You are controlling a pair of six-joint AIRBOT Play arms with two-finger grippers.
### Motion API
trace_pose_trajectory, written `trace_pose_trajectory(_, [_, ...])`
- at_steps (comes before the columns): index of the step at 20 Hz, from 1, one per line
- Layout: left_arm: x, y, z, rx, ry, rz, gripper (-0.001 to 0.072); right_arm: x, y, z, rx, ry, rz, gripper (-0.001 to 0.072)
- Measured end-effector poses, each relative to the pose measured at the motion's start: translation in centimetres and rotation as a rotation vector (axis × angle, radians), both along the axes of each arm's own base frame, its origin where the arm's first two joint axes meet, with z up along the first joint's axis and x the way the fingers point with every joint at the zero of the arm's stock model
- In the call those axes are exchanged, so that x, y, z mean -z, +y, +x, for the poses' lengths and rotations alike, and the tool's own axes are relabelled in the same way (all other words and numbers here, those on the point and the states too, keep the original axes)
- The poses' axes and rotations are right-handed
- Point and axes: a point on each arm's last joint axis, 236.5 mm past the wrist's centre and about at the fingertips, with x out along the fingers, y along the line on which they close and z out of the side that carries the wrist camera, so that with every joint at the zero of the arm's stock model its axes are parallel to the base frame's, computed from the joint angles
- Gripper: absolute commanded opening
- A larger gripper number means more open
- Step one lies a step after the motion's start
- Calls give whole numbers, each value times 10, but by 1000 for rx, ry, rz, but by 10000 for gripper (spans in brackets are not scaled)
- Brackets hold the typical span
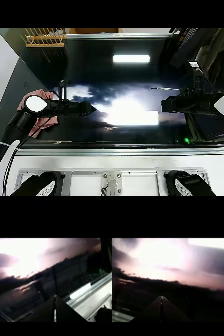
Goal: Fold the clothes and pants, and hang the long-sleeved shirts on hangers.
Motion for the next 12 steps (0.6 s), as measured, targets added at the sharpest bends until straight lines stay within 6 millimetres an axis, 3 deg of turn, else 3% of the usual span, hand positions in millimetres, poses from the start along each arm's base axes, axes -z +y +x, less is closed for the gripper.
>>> trace_pose_trajectory(5, [0,0,0,0,0,0,20,0,0,0,0,0,0,8])
trace_pose_trajectory(6, [0,0,0,0,-1,0,323,0,0,0,0,0,0,8])
trace_pose_trajectory(7, [-1,2,2,-4,-6,1,690,0,0,0,0,0,0,8])
trace_pose_trajectory(10, [-13,26,22,-36,-75,54,686,0,0,0,0,0,0,8])
trace_pose_trajectory(12, [-22,62,42,-74,-142,158,685,0,0,0,0,0,0,8])
